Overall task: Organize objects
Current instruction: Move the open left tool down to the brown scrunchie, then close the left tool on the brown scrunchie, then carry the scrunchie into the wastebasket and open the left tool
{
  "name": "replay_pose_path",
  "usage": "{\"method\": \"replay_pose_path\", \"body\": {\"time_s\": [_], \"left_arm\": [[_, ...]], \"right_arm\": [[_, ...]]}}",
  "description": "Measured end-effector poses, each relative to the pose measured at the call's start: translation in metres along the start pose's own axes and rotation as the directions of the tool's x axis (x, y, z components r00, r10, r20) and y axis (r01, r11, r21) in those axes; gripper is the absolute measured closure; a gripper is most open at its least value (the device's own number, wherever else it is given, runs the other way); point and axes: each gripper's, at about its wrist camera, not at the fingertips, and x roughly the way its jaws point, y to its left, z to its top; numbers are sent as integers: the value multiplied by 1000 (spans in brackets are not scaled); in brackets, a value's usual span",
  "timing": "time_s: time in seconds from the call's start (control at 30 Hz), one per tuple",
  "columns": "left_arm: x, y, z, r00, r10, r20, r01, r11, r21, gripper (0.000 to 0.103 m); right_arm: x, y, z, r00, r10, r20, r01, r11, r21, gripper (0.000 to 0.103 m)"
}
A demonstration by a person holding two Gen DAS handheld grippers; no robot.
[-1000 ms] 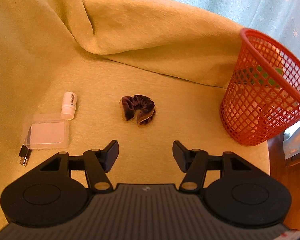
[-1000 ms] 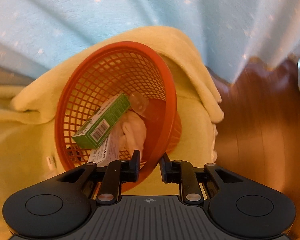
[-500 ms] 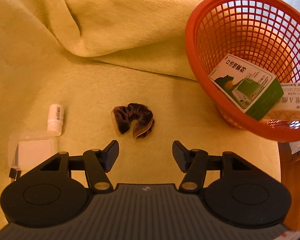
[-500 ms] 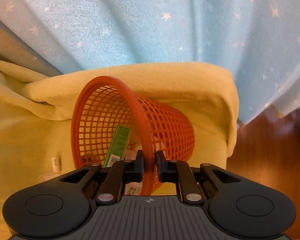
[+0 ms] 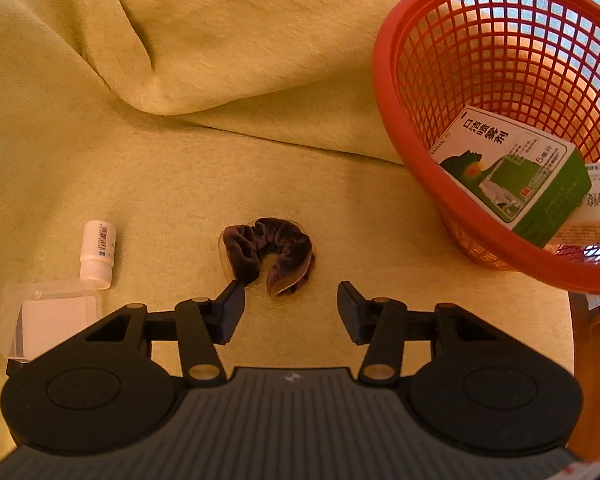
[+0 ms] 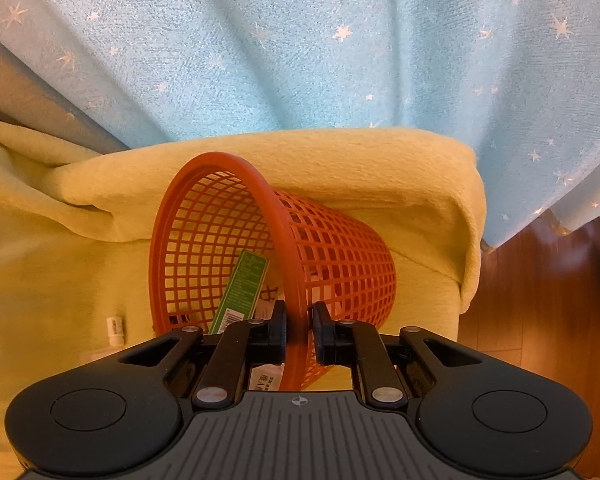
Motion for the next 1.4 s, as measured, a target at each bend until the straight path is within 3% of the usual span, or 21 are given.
{"method": "replay_pose_path", "body": {"time_s": [0.37, 0.53, 0.6, 0.73, 1.1, 1.4], "left_arm": [[9, -3, 2, 1000, -9, 4, 9, 1000, 2, 67], [20, -4, 4, 1000, -8, -3, 8, 1000, -2, 82], [22, -3, 4, 1000, -4, -3, 4, 1000, -2, 93], [19, 1, 0, 1000, 5, 0, -5, 1000, -13, 100], [-48, 16, -6, 996, 42, 75, -35, 996, -81, 101], [-111, -3, 9, 982, -7, 186, 24, 996, -87, 101]], "right_arm": [[2, 3, 1, 1000, -3, 3, 3, 1000, -12, 93], [2, 5, 1, 1000, -5, 7, 5, 1000, -20, 93], [2, 5, 1, 1000, -4, 9, 4, 1000, -22, 93], [2, 6, 0, 1000, -6, 12, 7, 1000, -27, 93], [3, 11, -3, 999, -28, 28, 30, 997, -75, 93], [5, 19, -7, 998, -34, 56, 41, 990, -132, 93]]}}
